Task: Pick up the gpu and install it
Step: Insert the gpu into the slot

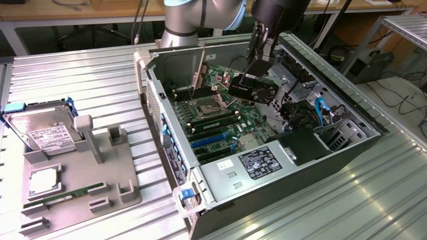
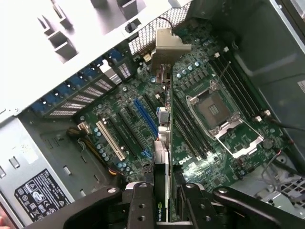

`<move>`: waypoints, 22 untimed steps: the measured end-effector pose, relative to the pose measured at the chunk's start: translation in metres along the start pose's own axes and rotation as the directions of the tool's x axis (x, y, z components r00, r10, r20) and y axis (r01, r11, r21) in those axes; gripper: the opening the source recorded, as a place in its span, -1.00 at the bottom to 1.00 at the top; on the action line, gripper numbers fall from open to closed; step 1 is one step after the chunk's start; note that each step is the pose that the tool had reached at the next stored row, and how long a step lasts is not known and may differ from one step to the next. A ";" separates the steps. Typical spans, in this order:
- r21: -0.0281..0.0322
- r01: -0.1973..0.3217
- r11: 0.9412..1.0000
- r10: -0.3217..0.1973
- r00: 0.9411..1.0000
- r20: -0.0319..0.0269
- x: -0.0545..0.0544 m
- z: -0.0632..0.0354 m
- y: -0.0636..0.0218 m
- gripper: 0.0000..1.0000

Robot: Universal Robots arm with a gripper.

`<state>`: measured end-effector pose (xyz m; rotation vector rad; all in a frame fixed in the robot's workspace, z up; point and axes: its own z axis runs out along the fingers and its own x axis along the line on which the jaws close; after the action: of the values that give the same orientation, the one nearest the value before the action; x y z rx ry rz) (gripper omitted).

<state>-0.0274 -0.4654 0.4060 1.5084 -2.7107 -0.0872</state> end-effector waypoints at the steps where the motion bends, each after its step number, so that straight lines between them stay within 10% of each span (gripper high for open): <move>1: 0.000 0.016 1.000 -0.016 1.000 -0.001 0.000 0.0003 0.0000 -0.47; 8: 0.001 0.167 0.986 -0.167 0.986 -0.011 0.000 0.0038 -0.0003 -0.47; 13: 0.001 0.273 0.962 -0.273 0.962 -0.018 0.000 0.0063 -0.0004 -0.47; 16: 0.001 0.350 0.937 -0.350 0.937 -0.023 0.000 0.0081 -0.0005 -0.47; 22: 0.006 0.398 0.917 -0.398 0.917 -0.019 0.000 0.0111 -0.0004 -0.47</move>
<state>-0.0279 -0.4653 0.3949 2.0300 -2.3488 -0.0710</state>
